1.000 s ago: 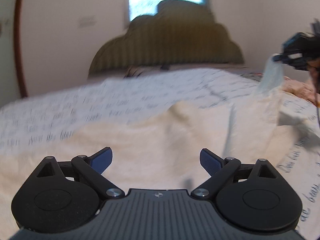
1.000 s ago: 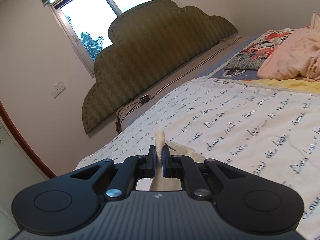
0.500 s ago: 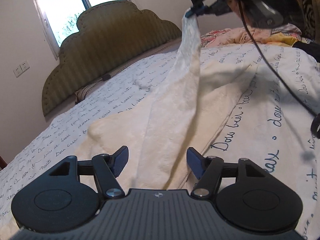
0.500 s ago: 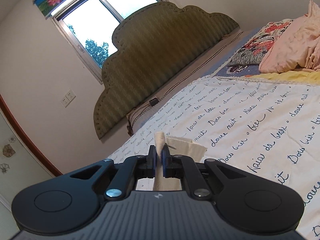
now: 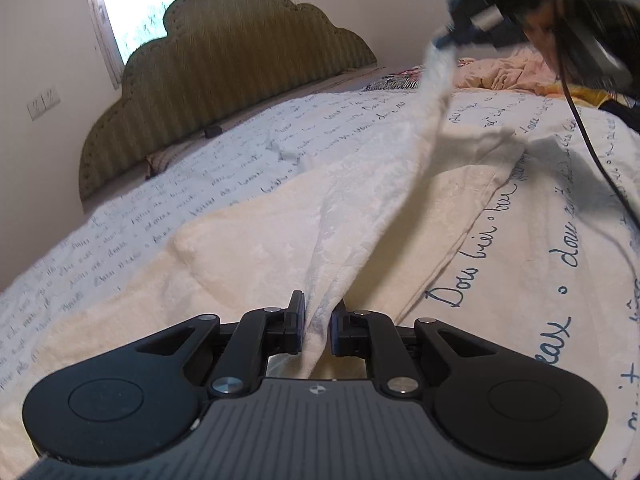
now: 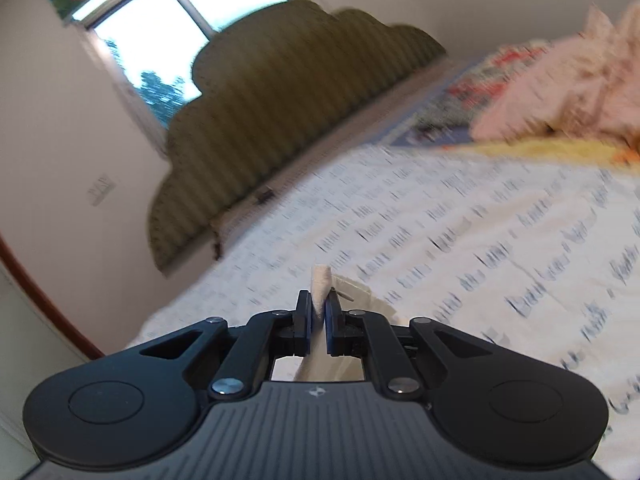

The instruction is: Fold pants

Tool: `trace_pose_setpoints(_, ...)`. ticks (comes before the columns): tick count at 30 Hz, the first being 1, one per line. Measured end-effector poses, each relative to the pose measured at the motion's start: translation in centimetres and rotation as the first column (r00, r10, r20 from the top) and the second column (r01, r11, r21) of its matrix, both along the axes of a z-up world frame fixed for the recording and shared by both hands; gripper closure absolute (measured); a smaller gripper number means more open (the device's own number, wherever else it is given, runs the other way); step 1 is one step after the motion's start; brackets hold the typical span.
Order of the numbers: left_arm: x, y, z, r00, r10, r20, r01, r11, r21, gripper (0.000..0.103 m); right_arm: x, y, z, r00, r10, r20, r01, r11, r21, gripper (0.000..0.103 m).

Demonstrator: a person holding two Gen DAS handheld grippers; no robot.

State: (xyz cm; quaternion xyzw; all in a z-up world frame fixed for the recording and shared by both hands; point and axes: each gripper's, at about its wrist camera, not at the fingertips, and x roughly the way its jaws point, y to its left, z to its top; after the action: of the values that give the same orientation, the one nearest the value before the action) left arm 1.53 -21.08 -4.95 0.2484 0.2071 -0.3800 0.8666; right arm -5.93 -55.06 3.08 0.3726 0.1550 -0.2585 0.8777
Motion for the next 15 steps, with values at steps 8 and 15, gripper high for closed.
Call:
trace_pose_setpoints(8, 0.3, -0.2, -0.6, 1.0, 0.009, -0.028, -0.009, 1.0, 0.002, 0.088, -2.7, -2.3, -8.2, 0.996, -0.06, -0.061, 0.075, 0.957, 0.279, 0.091)
trace_pose_setpoints(15, 1.1, -0.4, -0.6, 0.998, 0.026, -0.06, -0.027, 1.0, -0.014, 0.086, -1.8, -2.3, -9.3, 0.998, -0.045, -0.038, 0.055, 0.949, 0.309, 0.082)
